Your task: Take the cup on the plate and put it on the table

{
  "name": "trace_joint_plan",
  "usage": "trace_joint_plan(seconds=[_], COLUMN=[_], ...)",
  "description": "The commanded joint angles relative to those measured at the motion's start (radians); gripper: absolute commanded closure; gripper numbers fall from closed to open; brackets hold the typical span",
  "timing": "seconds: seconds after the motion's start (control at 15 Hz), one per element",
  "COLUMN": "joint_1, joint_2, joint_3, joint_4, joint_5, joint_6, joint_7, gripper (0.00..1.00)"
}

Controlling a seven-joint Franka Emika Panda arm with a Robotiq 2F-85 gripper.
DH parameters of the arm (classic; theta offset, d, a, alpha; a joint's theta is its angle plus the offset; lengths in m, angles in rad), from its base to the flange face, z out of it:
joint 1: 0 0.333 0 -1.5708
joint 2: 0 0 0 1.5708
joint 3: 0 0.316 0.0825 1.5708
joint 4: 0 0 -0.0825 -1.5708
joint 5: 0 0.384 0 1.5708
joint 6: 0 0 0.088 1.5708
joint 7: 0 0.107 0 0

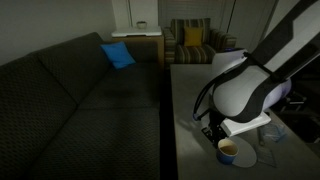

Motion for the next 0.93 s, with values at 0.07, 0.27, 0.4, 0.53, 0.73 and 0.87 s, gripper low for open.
trace_joint_plan(seconds=[0.07,0.27,0.4,0.53,0.73,0.87], joint_1=[-0.022,-0.032,-0.039,-0.059,-0.088,-0.102], joint_2=[0.040,0.080,0.110,0.151,0.140,0.155], joint_3=[0.034,0.052,0.059,0.074,0.094,0.102], joint_4=[0.063,0.115,0.154,0.203,0.168,0.180], joint_5=[-0.017,-0.008,-0.004,0.002,0.012,0.012], joint_6=[0.001,0.017,0.008,-0.005,0.020,0.018], joint_7=[-0.037,-0.045,-0.046,-0.058,-0.074,-0.086], gripper=[0.97,0.97,0.97,0.97,0.97,0.97])
